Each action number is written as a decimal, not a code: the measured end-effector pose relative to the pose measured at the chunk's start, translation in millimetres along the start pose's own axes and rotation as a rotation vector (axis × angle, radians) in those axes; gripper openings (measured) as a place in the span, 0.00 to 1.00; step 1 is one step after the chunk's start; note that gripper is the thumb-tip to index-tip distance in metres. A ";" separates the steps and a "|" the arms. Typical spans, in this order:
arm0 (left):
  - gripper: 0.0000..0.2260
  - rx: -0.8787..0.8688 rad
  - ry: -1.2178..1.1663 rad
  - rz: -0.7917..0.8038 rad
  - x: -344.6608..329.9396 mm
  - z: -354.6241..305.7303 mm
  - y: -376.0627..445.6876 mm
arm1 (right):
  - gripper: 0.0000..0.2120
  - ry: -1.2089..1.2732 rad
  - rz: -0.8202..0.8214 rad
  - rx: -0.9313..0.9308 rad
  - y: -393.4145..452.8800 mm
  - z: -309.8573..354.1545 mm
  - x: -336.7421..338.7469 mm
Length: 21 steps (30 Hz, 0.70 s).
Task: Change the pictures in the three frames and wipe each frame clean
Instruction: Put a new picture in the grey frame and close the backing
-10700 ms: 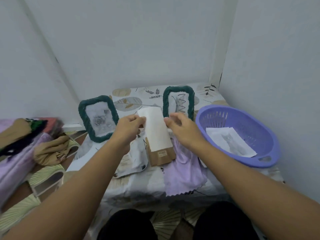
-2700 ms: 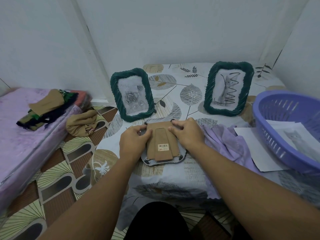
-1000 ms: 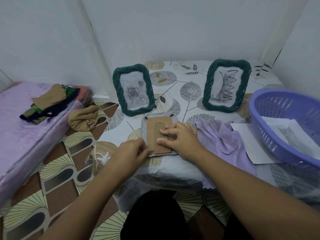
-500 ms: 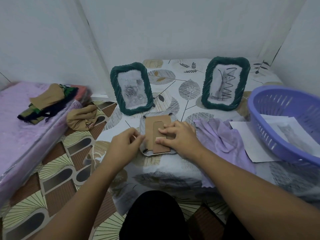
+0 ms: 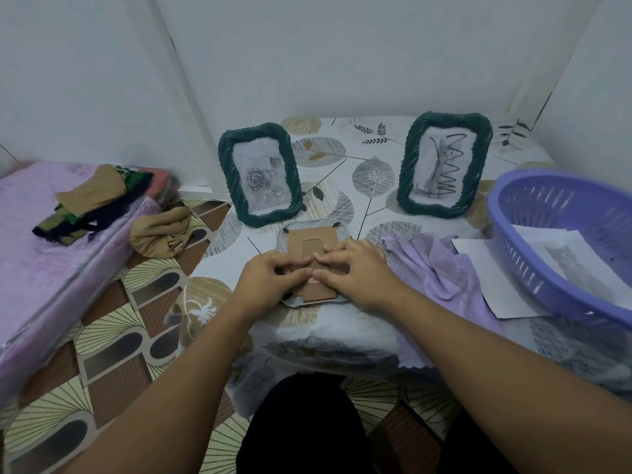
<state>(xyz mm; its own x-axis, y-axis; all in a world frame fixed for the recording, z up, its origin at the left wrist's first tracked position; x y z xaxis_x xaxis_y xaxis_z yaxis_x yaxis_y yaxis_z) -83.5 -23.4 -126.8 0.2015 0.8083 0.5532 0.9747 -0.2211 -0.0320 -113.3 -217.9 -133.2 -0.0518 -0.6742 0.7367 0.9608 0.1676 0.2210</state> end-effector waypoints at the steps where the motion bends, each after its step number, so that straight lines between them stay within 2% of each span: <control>1: 0.08 0.003 -0.005 0.000 -0.5 -0.5 -0.4 | 0.22 0.018 0.049 0.007 0.7 -0.2 3.7; 4: 0.09 0.023 -0.013 0.004 -1.0 -0.6 0.2 | 0.21 0.040 0.220 0.023 4.0 -0.7 21.4; 10: 0.10 0.034 -0.018 0.005 -0.4 -0.7 0.7 | 0.18 0.137 0.373 -0.030 3.2 -9.9 44.0; 17: 0.10 0.062 -0.071 0.023 -1.6 -2.2 -0.4 | 0.15 0.210 0.406 -0.061 0.0 -15.6 43.7; 21: 0.10 0.068 -0.073 0.030 -2.0 -2.0 -0.2 | 0.15 0.161 0.397 -0.028 -0.5 -13.5 41.3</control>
<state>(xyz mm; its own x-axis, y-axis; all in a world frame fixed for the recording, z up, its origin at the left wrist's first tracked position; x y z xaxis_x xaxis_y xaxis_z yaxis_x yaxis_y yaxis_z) -84.4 -26.0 -126.3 0.2348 0.8402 0.4888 0.9719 -0.2102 -0.1055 -112.2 -255.5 -111.5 0.3648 -0.6654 0.6513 0.9045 0.4191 -0.0784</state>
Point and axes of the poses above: each hand's wrist, its own y-axis towards the middle knuckle, its own x-axis out of the back of the hand, z = x × y, the point moved 4 cm from there along y, towards the middle knuckle, and after that the axes turned 7 degrees about x, right-handed, at the moved point
